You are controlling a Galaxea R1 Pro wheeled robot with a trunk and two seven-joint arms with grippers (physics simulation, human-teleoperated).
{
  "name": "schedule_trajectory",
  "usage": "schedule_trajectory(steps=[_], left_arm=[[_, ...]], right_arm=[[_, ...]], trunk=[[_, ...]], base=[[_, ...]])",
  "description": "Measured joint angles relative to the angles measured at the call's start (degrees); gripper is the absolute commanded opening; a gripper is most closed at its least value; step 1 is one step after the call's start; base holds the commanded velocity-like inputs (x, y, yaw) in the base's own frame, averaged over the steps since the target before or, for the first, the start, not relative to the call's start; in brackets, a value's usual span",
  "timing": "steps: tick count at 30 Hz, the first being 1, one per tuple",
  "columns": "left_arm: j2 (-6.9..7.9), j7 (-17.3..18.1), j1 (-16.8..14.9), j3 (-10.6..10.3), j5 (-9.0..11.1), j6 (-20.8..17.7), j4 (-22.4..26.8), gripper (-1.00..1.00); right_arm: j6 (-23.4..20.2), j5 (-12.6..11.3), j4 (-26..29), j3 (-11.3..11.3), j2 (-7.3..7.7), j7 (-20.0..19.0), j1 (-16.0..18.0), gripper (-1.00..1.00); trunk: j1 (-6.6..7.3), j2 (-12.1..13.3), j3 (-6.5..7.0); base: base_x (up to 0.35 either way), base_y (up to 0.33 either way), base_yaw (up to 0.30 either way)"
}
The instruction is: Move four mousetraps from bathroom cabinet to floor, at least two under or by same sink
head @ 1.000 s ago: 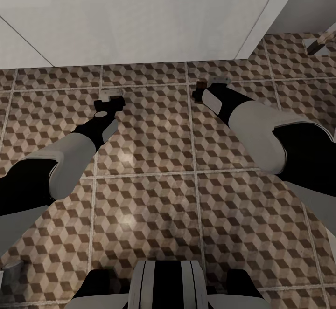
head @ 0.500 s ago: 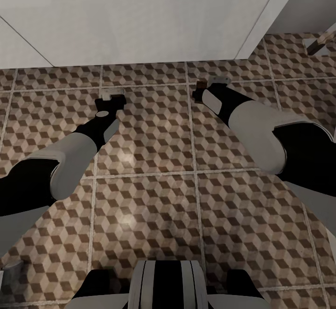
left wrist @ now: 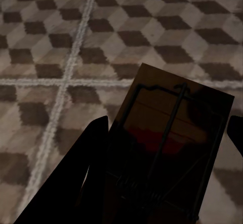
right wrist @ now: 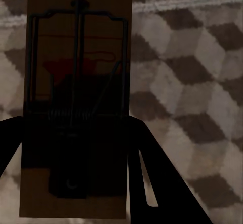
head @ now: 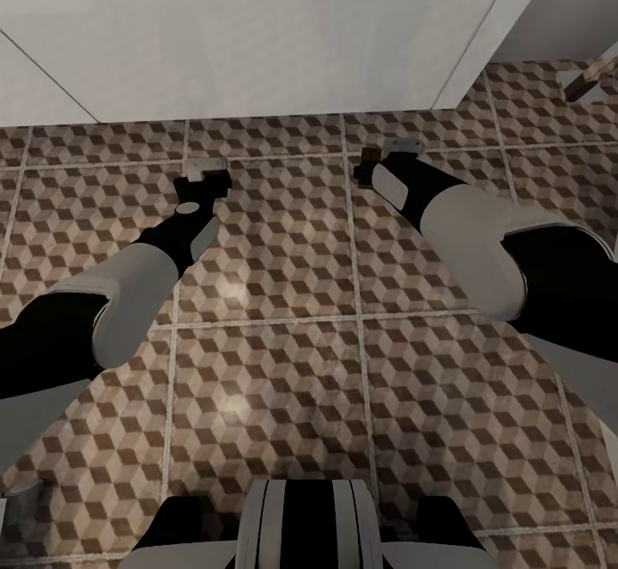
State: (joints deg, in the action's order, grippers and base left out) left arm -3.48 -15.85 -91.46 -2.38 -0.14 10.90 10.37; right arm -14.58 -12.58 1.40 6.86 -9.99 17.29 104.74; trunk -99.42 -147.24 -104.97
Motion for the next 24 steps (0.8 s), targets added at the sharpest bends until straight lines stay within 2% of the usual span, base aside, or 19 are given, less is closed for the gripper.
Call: schedule_trajectory(steps=[24], left_arm=[[0.04,0.0,0.0,0.0,-0.1,0.1,0.1,-1.00]], right_arm=[[0.0,0.0,0.2,0.0,0.00,0.0,0.0,-1.00]], trunk=[[0.00,0.0,0.00]], base=[[0.000,0.000,0.000]])
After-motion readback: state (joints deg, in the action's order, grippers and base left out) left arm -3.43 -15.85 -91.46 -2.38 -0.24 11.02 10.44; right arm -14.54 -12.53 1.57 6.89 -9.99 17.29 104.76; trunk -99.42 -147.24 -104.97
